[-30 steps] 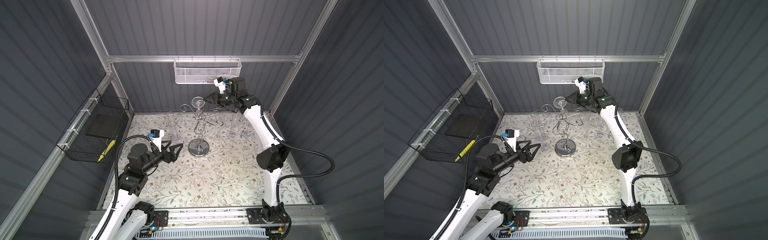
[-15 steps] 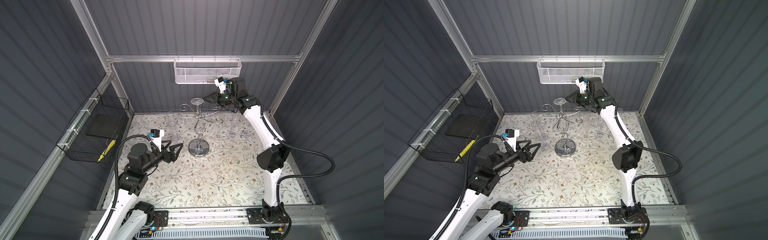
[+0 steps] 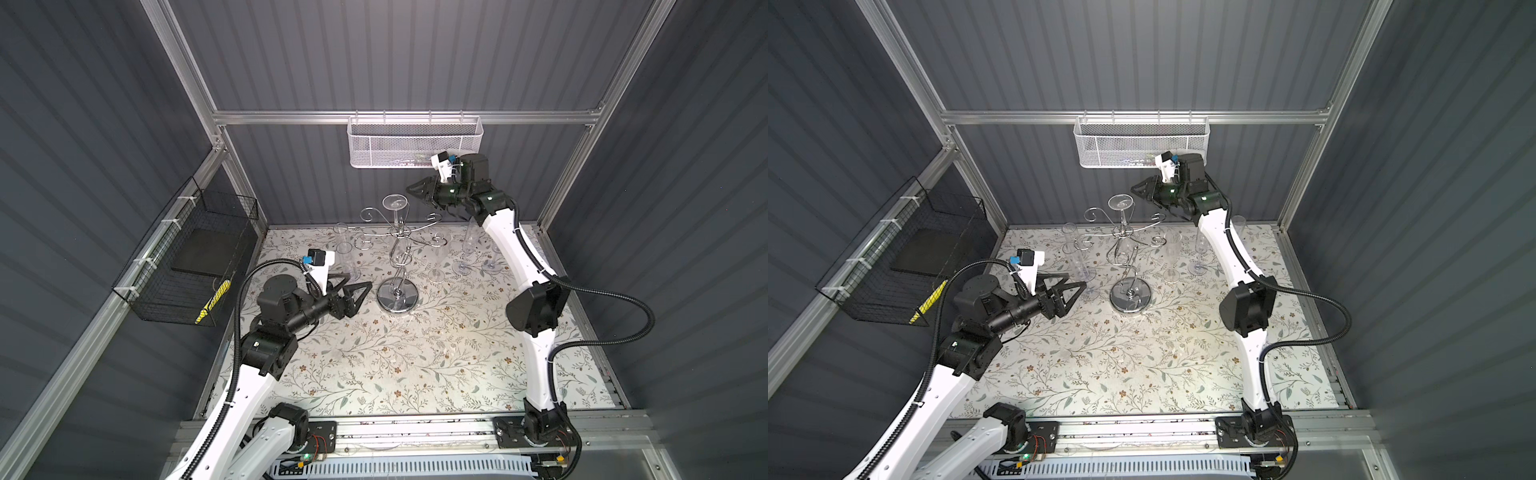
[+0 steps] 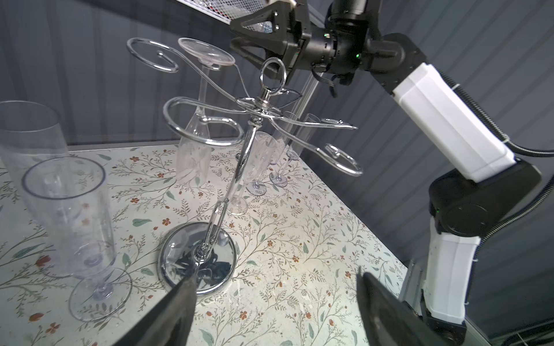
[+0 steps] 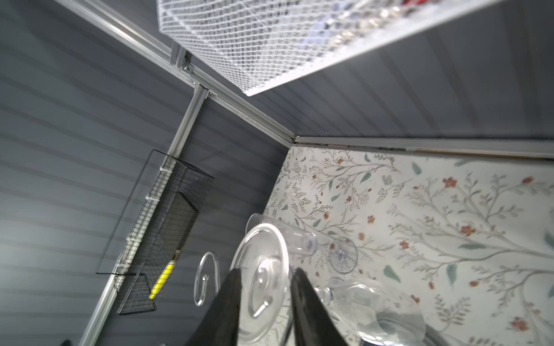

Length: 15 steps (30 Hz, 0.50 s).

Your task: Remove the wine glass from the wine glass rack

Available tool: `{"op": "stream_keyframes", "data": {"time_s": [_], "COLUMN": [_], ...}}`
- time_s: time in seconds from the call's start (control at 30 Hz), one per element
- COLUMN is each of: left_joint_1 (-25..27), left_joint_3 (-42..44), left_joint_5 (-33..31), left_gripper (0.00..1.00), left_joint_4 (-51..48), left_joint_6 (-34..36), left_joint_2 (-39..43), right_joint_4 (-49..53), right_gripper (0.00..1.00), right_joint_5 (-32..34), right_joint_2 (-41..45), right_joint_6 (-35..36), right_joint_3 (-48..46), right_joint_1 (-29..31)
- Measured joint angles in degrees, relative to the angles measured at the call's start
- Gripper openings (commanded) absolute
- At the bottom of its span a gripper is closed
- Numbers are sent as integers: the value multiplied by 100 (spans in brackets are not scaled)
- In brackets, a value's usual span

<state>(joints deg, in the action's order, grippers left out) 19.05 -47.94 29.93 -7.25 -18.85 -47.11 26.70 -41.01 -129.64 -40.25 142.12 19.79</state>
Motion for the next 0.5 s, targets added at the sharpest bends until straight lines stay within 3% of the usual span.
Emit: {"op": "stream_keyframes", "data": {"time_s": [0.5], "left_joint_1": [2], "left_joint_3": [-846], "left_joint_5": [310], "left_gripper": [85], "left_joint_4": [-551], "left_joint_6": [17], "left_joint_2": [-192], "right_joint_4": [-828], "right_gripper": [52], "right_joint_5": [-640], "right_joint_2": [-404], "right_joint_6": [-540], "right_joint_3": [20], "right_joint_1": [-31]}}
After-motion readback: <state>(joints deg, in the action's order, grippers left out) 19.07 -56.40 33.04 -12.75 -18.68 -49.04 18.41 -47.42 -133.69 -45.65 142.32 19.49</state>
